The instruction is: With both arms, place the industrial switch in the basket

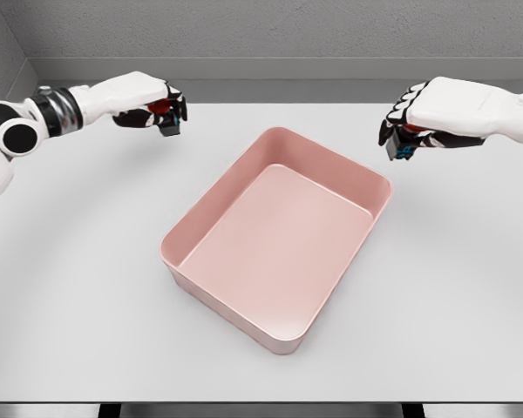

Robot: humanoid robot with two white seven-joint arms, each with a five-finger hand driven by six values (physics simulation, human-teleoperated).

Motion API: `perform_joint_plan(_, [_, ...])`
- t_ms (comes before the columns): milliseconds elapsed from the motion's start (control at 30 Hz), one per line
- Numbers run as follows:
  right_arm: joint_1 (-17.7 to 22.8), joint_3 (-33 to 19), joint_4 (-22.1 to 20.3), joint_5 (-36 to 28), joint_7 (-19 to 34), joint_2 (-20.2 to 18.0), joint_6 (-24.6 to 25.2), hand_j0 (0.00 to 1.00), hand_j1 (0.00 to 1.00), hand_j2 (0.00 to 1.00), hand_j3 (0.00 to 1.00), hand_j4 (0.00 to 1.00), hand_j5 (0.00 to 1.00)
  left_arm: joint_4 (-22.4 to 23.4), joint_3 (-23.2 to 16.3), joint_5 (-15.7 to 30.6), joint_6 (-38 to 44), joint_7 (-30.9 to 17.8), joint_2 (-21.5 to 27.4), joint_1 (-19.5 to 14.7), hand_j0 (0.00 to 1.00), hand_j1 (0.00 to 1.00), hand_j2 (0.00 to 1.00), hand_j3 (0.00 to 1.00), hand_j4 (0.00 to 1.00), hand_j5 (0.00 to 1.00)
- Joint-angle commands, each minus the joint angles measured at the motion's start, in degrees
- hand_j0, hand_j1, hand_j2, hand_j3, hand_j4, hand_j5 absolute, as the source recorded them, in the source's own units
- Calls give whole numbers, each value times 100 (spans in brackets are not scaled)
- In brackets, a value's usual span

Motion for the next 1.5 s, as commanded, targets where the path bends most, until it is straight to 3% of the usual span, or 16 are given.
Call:
perform_joint_plan(0, [0, -1, -146, -26, -3, -43, 12, 55, 55, 55, 55, 55, 55, -111, 5, 41, 10, 3, -20, 0, 47, 47, 47, 47, 47, 47])
perform_joint_plan(333, [18, -1, -295, -26, -3, -122, 3, 55, 55, 55, 55, 55, 55, -541, 5, 50, 10, 3, -20, -53, 47, 47, 47, 47, 47, 47])
perform_joint_plan(500, [79, 60, -700, -26, -3, -122, -15, 54, 54, 54, 54, 54, 54, -805, 5, 58, 10, 3, -29, -70, 47, 47, 47, 47, 47, 47])
perform_joint_plan(767, [79, 52, -832, -17, -3, -122, -23, 54, 54, 54, 54, 54, 54, -1148, 5, 67, 10, 3, -20, -88, 46, 46, 46, 46, 46, 46])
perform_joint_plan(800, [79, 34, -823, -17, -12, -122, -15, 60, 60, 60, 60, 60, 60, -1174, 5, 67, 10, 3, -20, -88, 46, 46, 46, 46, 46, 46])
perform_joint_plan(833, [79, -1, -805, -8, -21, -113, 3, 84, 84, 84, 84, 84, 84, -1192, 5, 67, 10, 3, -20, -88, 46, 46, 46, 46, 46, 46])
perform_joint_plan(867, [79, -36, -788, -17, -38, -113, 21, 100, 100, 100, 100, 100, 100, -1227, 5, 67, 10, 3, -20, -88, 46, 46, 46, 46, 46, 46])
perform_joint_plan(900, [79, -124, -770, -26, -29, -130, 12, 100, 100, 100, 100, 100, 100, -1253, 5, 67, 10, 3, -20, -88, 46, 46, 46, 46, 46, 46])
perform_joint_plan(967, [88, -168, -516, -35, -56, -201, -15, 100, 100, 100, 100, 100, 100, -1271, 5, 67, 10, 3, -29, -132, 46, 46, 46, 46, 46, 46])
perform_joint_plan(1100, [132, -291, 732, -52, -82, -306, -436, 100, 100, 100, 100, 100, 100, -1376, 5, 76, 10, 3, -29, -141, 46, 46, 46, 46, 46, 46])
perform_joint_plan(1167, [264, -309, 1075, -333, -82, -315, -614, 100, 100, 100, 100, 100, 100, -1464, 5, 76, 10, 3, -29, -141, 46, 46, 46, 46, 46, 46])
perform_joint_plan(1233, [448, -300, 1128, -685, -82, -517, -614, 100, 100, 100, 100, 100, 100, -1631, 5, 76, 10, 3, -73, -141, 46, 46, 46, 46, 46, 46])
perform_joint_plan(1467, [694, -300, 961, -729, -82, -579, -614, 100, 100, 100, 100, 100, 100, -1921, -13, 67, 10, 3, -328, -132, 46, 46, 46, 46, 46, 46])
